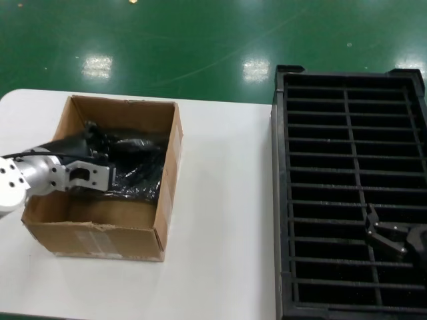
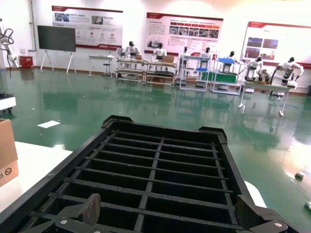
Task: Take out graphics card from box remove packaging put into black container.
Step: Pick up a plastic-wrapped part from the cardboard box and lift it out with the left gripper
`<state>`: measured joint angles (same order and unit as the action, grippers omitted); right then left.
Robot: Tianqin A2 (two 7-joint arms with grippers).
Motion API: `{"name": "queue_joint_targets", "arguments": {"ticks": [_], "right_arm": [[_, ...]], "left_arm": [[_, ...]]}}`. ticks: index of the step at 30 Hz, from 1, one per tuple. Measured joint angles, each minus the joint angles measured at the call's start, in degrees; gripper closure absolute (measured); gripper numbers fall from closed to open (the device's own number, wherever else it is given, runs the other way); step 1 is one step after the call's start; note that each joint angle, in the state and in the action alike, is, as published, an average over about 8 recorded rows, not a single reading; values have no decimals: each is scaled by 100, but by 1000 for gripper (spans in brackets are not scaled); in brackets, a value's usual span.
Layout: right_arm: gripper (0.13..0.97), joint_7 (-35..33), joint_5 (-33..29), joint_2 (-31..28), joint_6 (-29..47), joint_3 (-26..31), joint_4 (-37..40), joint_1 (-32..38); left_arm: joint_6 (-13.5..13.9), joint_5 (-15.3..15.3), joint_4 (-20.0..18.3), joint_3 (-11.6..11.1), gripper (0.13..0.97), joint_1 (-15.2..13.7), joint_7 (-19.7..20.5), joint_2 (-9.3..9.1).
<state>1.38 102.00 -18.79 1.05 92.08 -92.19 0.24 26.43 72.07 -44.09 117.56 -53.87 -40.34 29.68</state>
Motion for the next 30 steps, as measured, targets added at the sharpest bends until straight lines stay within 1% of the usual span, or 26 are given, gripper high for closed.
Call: {"name": "queue_joint_targets", "arguments": {"ticks": [5, 9, 14, 19, 22, 26, 28, 30], "right_arm": [[129, 0, 0, 0, 0, 0, 0, 0], [129, 0, 0, 0, 0, 0, 0, 0], [129, 0, 0, 0, 0, 0, 0, 0], [129, 0, 0, 0, 0, 0, 0, 0], [129, 0, 0, 0, 0, 0, 0, 0], [129, 0, 0, 0, 0, 0, 0, 0], [129, 0, 0, 0, 0, 0, 0, 0], [129, 0, 0, 0, 0, 0, 0, 0]], "left_arm": [[-106, -268, -725, -99, 957, 235, 329, 237], [-190, -547, -1405, -257, 957, 460, 625, 435], [-207, -925, -2310, -554, 957, 817, 1016, 695], [-153, -1208, -3282, -937, 957, 1330, 1411, 969], [-131, -1271, -3898, -1194, 957, 1720, 1625, 1130], [-114, -1236, -4654, -1485, 957, 2260, 1837, 1329], [-110, -1159, -4988, -1566, 957, 2522, 1880, 1431], [-115, -1047, -5290, -1597, 957, 2776, 1871, 1533]]}}
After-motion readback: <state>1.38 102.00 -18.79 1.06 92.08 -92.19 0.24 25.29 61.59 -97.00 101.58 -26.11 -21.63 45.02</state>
